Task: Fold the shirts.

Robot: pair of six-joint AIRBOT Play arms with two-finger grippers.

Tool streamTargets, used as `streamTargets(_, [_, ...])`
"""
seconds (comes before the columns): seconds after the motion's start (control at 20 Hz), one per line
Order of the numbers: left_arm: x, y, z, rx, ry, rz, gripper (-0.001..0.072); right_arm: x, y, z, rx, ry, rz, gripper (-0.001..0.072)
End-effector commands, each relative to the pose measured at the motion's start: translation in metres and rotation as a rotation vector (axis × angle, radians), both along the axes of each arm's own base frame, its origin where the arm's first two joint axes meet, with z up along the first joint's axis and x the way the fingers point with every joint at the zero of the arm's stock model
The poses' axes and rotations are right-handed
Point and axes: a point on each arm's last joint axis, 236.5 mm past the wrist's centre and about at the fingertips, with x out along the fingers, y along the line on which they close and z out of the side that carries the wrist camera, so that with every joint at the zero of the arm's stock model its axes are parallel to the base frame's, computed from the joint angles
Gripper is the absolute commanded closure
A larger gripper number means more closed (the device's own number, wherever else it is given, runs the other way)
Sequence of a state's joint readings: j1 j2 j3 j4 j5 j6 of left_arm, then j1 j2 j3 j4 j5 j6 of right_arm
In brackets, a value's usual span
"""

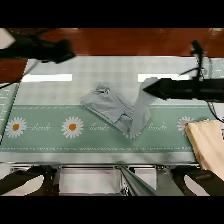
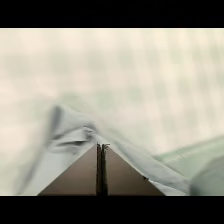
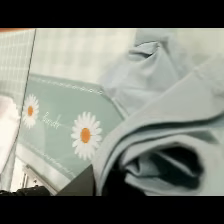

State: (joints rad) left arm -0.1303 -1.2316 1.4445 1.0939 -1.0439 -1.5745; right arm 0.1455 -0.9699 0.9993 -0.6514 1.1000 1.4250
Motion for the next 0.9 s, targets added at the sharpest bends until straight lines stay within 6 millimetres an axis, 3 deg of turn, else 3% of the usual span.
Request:
streamTargets(0.0, [-0.043,0.092,0.037,0.110,-0.149,0.205,0.0687,0.030,0.073,-0.029,-0.001,0.041,0.103,0.0688])
streamTargets(0.15, [-0.094,0.102,0.011,0.104,-0.154,0.245,0.0687,0.060,0.124,-0.061,-0.014,0.091,0.168,0.0687])
streamTargets(0.3, [-0.135,0.094,-0.042,0.094,-0.074,0.228,0.0687,0.077,0.159,-0.097,-0.020,0.167,0.195,0.0687])
streamTargets(0.5, [-0.155,0.073,-0.094,-0.009,0.055,0.209,0.0687,0.092,0.190,-0.131,-0.024,0.210,0.198,0.0687])
streamTargets(0.6, [-0.154,0.061,-0.107,-0.046,0.061,0.172,0.0687,0.109,0.199,-0.138,-0.005,0.216,0.151,0.0687])
streamTargets(0.65, [-0.151,0.057,-0.113,-0.069,0.068,0.174,0.0687,0.113,0.205,-0.137,0.026,0.231,0.147,0.0504])
streamTargets(0.7, [-0.148,0.052,-0.120,-0.082,0.083,0.174,0.0688,0.110,0.212,-0.134,0.057,0.252,0.162,0.0066])
streamTargets(0.8, [-0.146,0.047,-0.134,-0.080,0.124,0.162,0.0688,0.107,0.205,-0.114,0.062,0.216,0.239,0.0090])
streamTargets(0.85, [-0.144,0.047,-0.137,-0.073,0.126,0.157,0.0687,0.106,0.187,-0.097,0.061,0.222,0.279,0.0092])
